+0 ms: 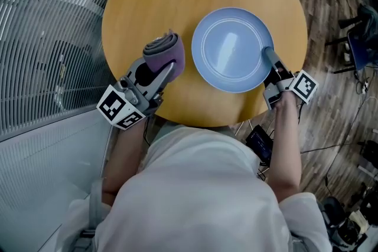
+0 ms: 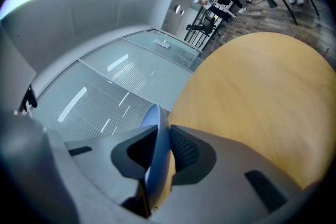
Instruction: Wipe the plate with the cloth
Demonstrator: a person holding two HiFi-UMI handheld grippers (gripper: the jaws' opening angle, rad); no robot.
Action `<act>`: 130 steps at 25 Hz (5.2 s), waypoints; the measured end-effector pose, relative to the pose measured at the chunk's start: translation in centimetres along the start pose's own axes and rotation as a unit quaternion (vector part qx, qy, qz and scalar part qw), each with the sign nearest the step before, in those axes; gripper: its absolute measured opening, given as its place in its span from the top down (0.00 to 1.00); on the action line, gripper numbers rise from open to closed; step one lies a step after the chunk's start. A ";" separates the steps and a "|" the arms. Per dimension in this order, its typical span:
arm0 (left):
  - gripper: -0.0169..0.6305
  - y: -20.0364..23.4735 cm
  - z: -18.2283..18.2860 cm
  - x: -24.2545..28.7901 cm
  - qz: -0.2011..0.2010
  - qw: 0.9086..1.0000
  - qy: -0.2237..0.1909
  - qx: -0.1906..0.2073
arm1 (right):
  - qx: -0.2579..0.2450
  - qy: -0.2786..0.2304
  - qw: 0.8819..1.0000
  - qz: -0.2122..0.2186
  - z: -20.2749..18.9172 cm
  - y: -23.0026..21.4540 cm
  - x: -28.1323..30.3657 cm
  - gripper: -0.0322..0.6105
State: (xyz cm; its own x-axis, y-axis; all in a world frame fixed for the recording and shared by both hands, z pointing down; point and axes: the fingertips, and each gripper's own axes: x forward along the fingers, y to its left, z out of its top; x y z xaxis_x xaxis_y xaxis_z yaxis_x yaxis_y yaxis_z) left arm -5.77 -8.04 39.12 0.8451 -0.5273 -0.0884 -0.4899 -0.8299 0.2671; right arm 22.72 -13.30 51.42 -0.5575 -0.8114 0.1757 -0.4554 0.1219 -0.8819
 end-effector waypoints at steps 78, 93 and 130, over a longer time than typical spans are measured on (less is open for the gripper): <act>0.86 1.9 -1.3 -3.0 0.099 0.994 0.045 0.015 | 0.084 -0.202 0.955 -0.199 7.2 -18.2 7.6 0.83; 0.86 1.9 -1.8 -4.3 0.102 0.994 0.041 0.006 | 0.080 -0.193 0.946 -0.249 6.7 -18.8 7.6 0.82; 0.86 4.5 -0.5 -7.4 0.144 0.988 0.028 0.053 | -0.101 0.051 0.944 -0.310 1.2 -17.8 6.7 0.74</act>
State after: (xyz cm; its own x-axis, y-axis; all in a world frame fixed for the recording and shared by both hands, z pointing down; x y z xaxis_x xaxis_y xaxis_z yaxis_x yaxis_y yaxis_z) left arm -14.12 -7.73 41.45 0.6768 -0.7355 0.0312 -0.7286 -0.6632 0.1709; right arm 27.96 -21.55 67.79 -0.2000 -0.7039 0.6816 -0.8331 -0.2440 -0.4964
